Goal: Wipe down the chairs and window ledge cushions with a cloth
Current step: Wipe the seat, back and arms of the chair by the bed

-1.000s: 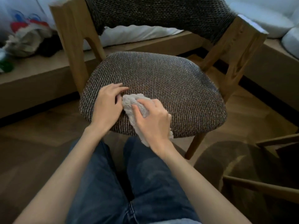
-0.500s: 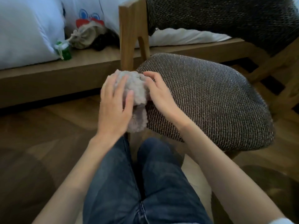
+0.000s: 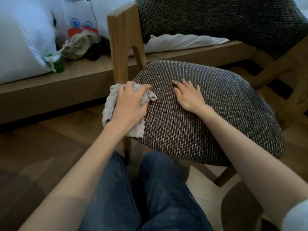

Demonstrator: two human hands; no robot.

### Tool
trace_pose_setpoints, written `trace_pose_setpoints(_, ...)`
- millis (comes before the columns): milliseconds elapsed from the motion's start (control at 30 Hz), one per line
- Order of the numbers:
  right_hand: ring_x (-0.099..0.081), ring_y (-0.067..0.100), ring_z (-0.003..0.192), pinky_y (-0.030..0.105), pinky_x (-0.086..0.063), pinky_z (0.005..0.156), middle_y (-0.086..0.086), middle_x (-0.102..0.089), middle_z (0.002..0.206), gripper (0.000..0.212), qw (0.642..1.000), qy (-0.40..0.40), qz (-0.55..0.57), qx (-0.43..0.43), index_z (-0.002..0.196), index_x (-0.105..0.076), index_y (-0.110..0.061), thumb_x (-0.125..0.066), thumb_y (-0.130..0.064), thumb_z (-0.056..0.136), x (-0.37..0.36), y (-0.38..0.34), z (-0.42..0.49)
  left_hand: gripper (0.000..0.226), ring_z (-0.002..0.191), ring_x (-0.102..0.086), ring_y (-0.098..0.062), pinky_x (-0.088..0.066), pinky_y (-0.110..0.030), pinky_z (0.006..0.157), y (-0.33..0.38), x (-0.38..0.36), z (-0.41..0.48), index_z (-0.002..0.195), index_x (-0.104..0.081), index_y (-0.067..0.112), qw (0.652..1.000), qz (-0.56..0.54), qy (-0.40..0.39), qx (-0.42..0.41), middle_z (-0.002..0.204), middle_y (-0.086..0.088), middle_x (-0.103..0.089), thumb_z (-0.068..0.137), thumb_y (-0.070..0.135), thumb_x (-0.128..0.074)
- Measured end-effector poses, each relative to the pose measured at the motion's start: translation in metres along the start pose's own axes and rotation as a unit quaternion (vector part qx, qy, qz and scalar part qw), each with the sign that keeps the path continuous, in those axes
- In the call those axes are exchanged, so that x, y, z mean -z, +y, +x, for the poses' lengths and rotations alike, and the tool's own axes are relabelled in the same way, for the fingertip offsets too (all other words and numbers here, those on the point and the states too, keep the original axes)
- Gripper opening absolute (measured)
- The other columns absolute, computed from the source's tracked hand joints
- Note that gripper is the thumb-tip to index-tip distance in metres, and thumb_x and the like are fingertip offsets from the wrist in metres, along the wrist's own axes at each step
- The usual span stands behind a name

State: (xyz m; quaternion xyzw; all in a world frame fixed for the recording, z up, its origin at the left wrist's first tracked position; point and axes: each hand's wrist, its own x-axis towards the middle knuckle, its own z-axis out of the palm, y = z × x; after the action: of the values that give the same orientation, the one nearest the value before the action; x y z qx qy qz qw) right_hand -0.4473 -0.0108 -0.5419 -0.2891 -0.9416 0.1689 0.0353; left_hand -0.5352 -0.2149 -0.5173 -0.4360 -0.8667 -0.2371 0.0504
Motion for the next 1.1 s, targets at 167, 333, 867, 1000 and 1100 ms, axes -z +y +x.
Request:
trace_pose_setpoints(167,-0.003,0.026,0.148,0.049,0.002,0.117,0.004,-0.01,0.161,0.049,1.0,0.007,-0.014,-0.009,0.151,-0.018,-0.035,-0.015,-0.044,0.103,-0.005,0.005,0.027,0.045,0.107,-0.038,-0.031,-0.033,-0.036,0.095,0.006,-0.013,0.036,0.135,-0.046,0.024,0.999,0.031,0.009,-0.005,0.119,-0.014,-0.042,0.092,0.013,-0.054)
trace_pose_setpoints(333,-0.005,0.024,0.148,0.046,0.001,0.118,0.003,-0.012,0.161,0.049,0.999,0.033,-0.007,-0.026,0.151,-0.02,-0.033,-0.016,-0.041,0.103,-0.008,0.007,0.055,0.052,0.114,-0.037,-0.031,-0.03,-0.033,0.096,0.018,-0.038,0.08,0.135,-0.045,0.021,0.999,0.048,0.01,-0.016,0.127,-0.014,-0.039,0.089,0.0,-0.051)
trace_pose_setpoints(867,-0.017,0.023,0.146,0.042,-0.008,0.12,0.002,-0.028,0.156,0.047,0.992,0.112,0.025,-0.042,0.147,-0.035,-0.018,-0.026,-0.032,0.103,-0.007,0.009,0.059,0.043,0.11,-0.048,-0.038,-0.037,-0.049,0.09,0.0,-0.049,0.124,0.135,-0.046,0.028,0.992,0.126,0.007,0.024,0.128,-0.011,-0.051,0.095,0.041,-0.047)
trace_pose_setpoints(1000,-0.009,0.025,0.148,0.044,-0.004,0.12,0.003,-0.016,0.16,0.049,0.998,0.063,-0.012,-0.027,0.151,-0.024,-0.025,-0.02,-0.037,0.103,-0.006,0.007,0.044,0.033,0.097,-0.057,-0.037,-0.043,-0.045,0.08,0.009,-0.032,0.096,0.124,-0.056,0.022,0.99,0.142,0.021,-0.014,0.108,-0.015,-0.06,0.093,0.032,-0.052)
trace_pose_setpoints(1100,-0.004,0.024,0.148,0.045,0.0,0.119,0.002,-0.009,0.161,0.051,0.999,0.031,-0.022,-0.015,0.152,-0.017,-0.03,-0.016,-0.041,0.103,-0.008,0.008,0.026,0.032,0.091,-0.059,-0.036,-0.045,-0.041,0.073,0.012,-0.019,0.062,0.121,-0.059,0.022,0.993,0.112,0.033,-0.035,0.101,-0.015,-0.063,0.093,0.035,-0.052)
